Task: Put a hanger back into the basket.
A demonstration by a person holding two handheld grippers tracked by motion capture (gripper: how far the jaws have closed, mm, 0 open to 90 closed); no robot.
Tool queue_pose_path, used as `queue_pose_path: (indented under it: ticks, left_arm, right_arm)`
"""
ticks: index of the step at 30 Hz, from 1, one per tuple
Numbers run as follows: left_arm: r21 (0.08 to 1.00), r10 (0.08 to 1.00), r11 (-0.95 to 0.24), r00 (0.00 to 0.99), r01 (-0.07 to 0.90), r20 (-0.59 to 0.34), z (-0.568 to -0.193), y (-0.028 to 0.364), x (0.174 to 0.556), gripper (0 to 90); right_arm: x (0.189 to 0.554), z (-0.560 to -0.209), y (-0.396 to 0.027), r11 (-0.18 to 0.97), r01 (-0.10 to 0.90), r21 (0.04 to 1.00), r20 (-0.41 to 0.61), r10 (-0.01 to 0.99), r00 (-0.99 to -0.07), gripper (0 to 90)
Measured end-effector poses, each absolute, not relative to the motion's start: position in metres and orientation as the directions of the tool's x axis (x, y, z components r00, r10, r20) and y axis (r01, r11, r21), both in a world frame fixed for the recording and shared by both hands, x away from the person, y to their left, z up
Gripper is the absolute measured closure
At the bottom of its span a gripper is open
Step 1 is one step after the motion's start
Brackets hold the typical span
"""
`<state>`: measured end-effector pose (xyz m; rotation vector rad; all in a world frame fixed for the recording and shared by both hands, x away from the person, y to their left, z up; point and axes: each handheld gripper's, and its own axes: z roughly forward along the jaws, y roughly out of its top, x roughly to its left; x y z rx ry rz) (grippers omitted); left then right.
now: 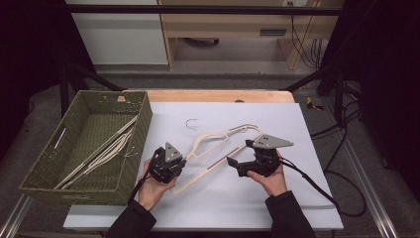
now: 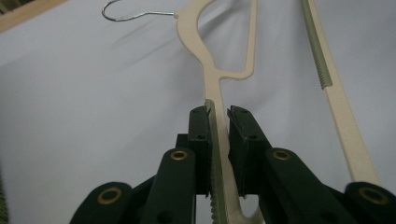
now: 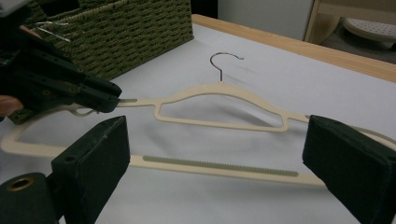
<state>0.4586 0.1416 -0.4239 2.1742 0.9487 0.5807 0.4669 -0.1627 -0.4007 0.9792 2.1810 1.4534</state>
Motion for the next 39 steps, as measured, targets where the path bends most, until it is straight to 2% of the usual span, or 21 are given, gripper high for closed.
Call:
queue_pose_path:
  ticks: [7,15,26,39]
  left_arm:
    - [0.744,0.752,-0.514,0.642,0.428,0.150,-0.414,0.140,0.451,79.3]
    - [0.759,0.760,-0.493,0.635,0.426,0.138,-0.410,0.141,0.448,79.4]
    - [0.762,0.753,-0.503,0.639,0.408,0.155,-0.404,0.141,0.444,79.5]
    - [0.766,0.749,-0.502,0.644,0.401,0.154,-0.403,0.140,0.442,79.4]
  right_arm:
    - [0.487,-0.401,-0.137,0.224,0.360,0.906,0.111,0.693,-0.712,10.5]
    - [0.518,-0.405,-0.104,0.228,0.386,0.894,0.127,0.696,-0.707,16.2]
    - [0.549,-0.408,-0.083,0.242,0.417,0.876,0.123,0.724,-0.679,25.3]
    - [0.582,-0.421,-0.060,0.260,0.467,0.845,0.128,0.750,-0.649,45.9]
